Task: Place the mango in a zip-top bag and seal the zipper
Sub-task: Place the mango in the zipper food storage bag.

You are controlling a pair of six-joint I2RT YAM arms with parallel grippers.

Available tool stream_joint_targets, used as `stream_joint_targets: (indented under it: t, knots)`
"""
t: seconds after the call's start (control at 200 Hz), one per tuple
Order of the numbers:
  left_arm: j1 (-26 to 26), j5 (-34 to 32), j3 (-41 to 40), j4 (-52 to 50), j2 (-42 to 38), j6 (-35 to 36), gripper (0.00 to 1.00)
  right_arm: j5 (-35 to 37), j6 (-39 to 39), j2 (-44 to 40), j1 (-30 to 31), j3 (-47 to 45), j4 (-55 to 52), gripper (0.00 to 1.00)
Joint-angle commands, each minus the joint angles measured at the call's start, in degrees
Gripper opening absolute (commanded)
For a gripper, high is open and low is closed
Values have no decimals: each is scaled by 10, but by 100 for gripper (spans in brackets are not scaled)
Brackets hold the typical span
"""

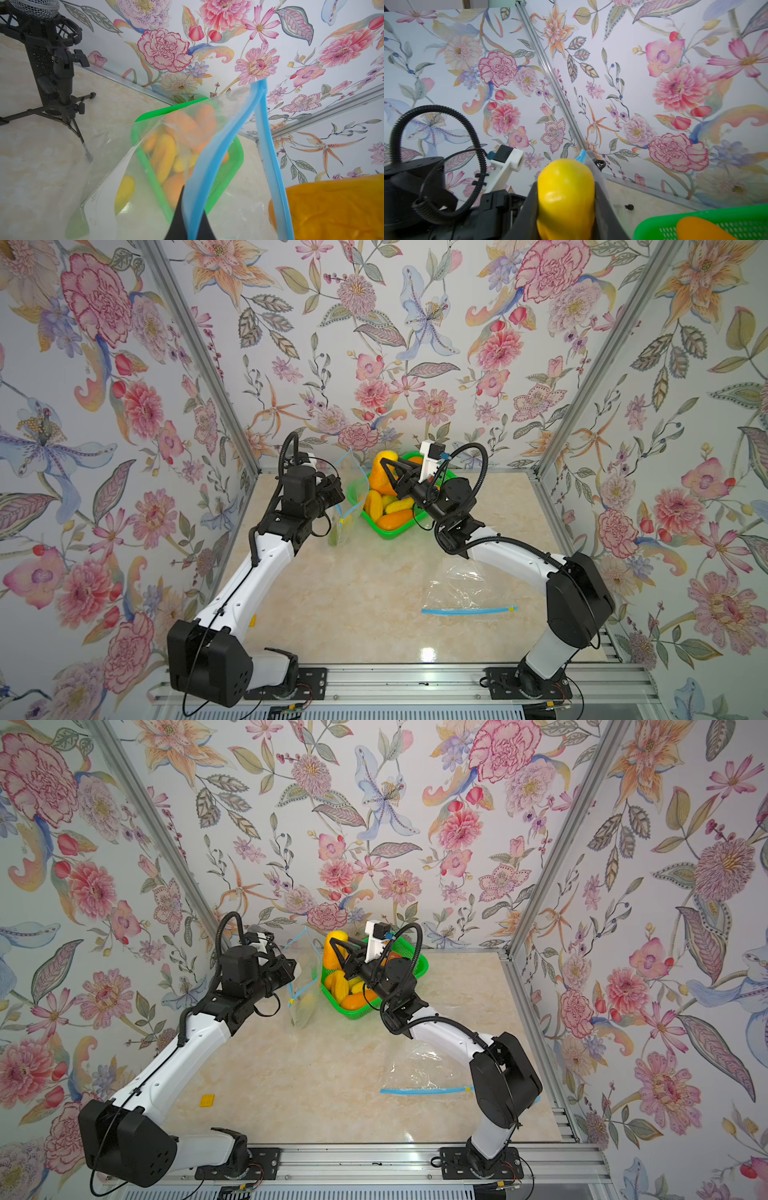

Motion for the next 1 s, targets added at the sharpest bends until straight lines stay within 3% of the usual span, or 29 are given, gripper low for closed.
stream_joint_targets:
  t: [0.0,0.16,0.5,0.841,0.926,0.996]
  knots:
    - [3,-2,17,-12,6,12,0,-1,5,36,19,32,104,11]
    - [3,5,19,-14,11,13,0,-3,0,58,31,39,114,11]
    - [4,3,22,-17,25,14,0,27,-81,7,58,26,109,11]
    - [5,10,28,-14,7,9,0,39,-86,55,57,44,75,11]
    - [6,11,30,-13,-4,5,0,48,-97,72,54,59,47,13]
    - [8,11,31,-12,-12,3,0,52,-109,83,52,75,12,19]
